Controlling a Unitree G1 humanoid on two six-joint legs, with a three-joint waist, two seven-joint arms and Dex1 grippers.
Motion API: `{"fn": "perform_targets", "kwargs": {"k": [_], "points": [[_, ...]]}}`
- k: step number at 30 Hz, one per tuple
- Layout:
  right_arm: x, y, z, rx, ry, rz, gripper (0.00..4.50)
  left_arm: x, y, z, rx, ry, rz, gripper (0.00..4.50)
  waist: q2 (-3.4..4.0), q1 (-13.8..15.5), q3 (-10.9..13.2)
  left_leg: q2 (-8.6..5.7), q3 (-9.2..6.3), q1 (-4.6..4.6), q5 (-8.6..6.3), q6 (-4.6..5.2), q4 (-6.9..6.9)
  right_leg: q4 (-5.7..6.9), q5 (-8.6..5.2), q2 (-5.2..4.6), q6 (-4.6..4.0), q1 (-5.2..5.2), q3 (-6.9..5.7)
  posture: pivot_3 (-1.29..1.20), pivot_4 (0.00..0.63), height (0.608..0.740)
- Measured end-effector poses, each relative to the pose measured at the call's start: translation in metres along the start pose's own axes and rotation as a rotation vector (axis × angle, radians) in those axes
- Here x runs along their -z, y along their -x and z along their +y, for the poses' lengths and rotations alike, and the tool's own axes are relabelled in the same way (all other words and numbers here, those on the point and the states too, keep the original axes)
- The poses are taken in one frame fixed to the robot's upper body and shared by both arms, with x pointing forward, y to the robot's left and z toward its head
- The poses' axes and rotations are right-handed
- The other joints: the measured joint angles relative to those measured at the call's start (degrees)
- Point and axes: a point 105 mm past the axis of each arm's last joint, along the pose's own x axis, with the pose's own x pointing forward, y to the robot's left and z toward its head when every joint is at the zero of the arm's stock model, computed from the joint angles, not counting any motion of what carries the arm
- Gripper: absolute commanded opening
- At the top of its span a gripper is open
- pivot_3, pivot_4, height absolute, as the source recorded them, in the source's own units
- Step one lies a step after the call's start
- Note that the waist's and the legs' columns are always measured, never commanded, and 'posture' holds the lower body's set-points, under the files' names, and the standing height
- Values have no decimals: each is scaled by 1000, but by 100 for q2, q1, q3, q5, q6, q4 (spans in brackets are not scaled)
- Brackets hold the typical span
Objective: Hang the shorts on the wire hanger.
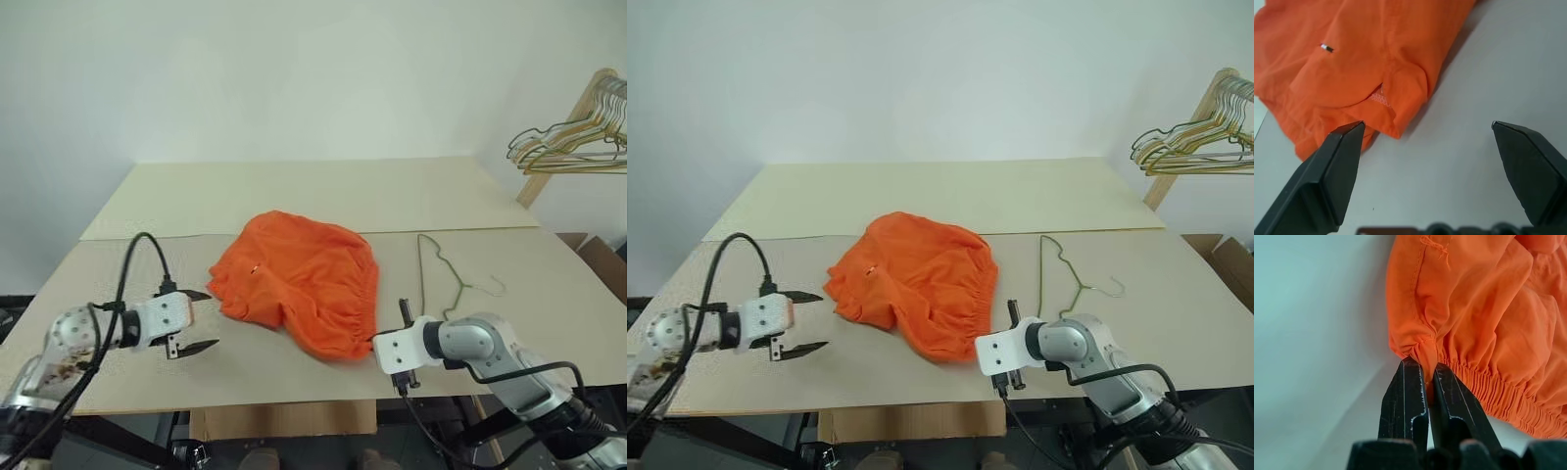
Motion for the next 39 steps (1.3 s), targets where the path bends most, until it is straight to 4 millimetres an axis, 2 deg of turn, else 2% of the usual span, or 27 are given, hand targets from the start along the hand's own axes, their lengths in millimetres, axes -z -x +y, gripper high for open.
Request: {"fn": "perform_targets", "kwargs": {"k": [7, 15, 16, 17, 28, 29, 34, 39], "points": [[0, -2, -1, 7, 15, 1, 34, 3, -33, 13, -19, -61, -15, 4500, -6, -3, -4, -1, 0, 0, 0, 0, 0, 0, 1, 1, 0, 0, 3, 105, 0, 740], [-1, -3, -1, 6, 20, -5, 34, -3, -57, 24, -58, -89, -56, 4500, -5, 26, -18, -3, 0, 6, 0, 1, 2, 4, 3, 1, 2, 7, 5, 91, 0, 740], [-1, -3, -1, 6, 20, -5, 0, -3, -58, 24, -58, -88, -58, 4123, -5, 23, -18, -3, 0, 7, 0, 1, 2, 5, 3, 1, 2, 8, 6, 91, 0, 740], [-1, -3, -1, 6, 20, -5, 0, -3, -58, 24, -57, -88, -60, 3943, -4, 14, -20, -3, 0, 7, 0, 1, 2, 5, 3, 1, 2, 7, 6, 91, 0, 740], [-3, -5, -1, 9, 17, -15, 0, 4, -62, 15, -19, -81, -48, 204, -4, -9, -21, -3, 0, 4, 0, 1, 2, 4, 3, 2, 2, 2, 8, 101, 0, 740], [-3, -5, -1, 9, 17, -15, 0, 4, -62, 15, -19, -81, -47, 64, -4, -8, -20, -3, 0, 3, 0, 1, 2, 3, 2, 2, 2, 2, 8, 101, 0, 740], [-3, -5, -1, 7, 21, -18, 0, 10, -52, 19, -8, -110, -7, 64, -5, -26, -20, -2, 0, 2, 0, 1, 1, 2, 2, 3, 2, 0, 8, 91, 0, 740], [-2, -5, -1, 8, 26, -12, 0, 11, -17, 23, 84, -216, 88, 64, -6, -68, -19, 1, 6, 1, -1, 1, 0, 2, 1, 3, 3, -4, 13, 86, 0, 740]]}}
